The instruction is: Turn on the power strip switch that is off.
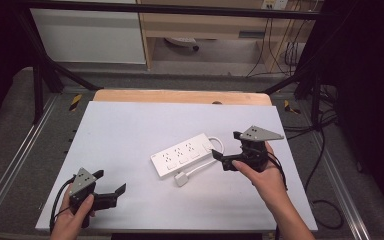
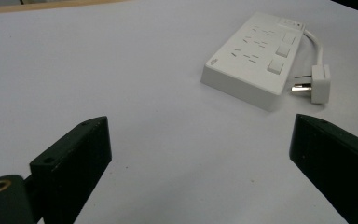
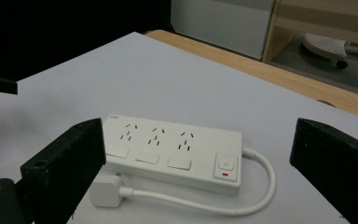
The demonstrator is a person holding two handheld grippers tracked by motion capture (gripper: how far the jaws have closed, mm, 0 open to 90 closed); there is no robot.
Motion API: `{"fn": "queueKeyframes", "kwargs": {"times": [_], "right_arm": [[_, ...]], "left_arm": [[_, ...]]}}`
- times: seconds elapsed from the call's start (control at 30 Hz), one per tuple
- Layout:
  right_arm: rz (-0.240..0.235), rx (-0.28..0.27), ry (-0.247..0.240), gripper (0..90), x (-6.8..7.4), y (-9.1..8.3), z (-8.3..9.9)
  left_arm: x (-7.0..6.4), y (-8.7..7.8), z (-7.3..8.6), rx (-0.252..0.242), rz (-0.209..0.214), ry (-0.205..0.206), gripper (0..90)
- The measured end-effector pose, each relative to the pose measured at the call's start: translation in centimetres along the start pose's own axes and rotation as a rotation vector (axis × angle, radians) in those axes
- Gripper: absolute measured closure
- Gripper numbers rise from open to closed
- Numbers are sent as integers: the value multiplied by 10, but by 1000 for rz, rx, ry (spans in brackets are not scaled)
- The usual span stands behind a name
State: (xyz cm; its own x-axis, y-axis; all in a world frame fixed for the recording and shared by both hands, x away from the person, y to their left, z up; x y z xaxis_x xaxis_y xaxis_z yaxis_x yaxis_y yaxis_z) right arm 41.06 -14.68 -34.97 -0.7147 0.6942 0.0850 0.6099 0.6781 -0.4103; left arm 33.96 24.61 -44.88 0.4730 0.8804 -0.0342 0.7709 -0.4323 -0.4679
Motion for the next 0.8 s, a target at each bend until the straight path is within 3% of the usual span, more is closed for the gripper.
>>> {"fn": "queueKeyframes", "kwargs": {"times": [0.53,0.8], "right_arm": [[0,1,25,69,-6,20,-13],[-1,-29,-12,248,-1,26,-18]], "left_arm": [[-2,0,0,2,10,7,56],[-1,1,1,9,9,10,56]]}}
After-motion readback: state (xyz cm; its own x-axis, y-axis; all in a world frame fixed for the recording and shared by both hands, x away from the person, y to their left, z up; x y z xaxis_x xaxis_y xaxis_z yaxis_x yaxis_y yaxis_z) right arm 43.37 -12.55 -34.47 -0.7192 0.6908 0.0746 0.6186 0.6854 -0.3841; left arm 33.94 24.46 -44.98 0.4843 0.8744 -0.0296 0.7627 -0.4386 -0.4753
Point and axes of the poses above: each handheld gripper's, and its own axes: y roughly forward along the jaws, z roughly out of its underside, x roughly to its left, the point moved 5 cm from there along y, roughly forward along the jaws, and after that the axes turned 4 degrees about -z, right-handed, at the moved point
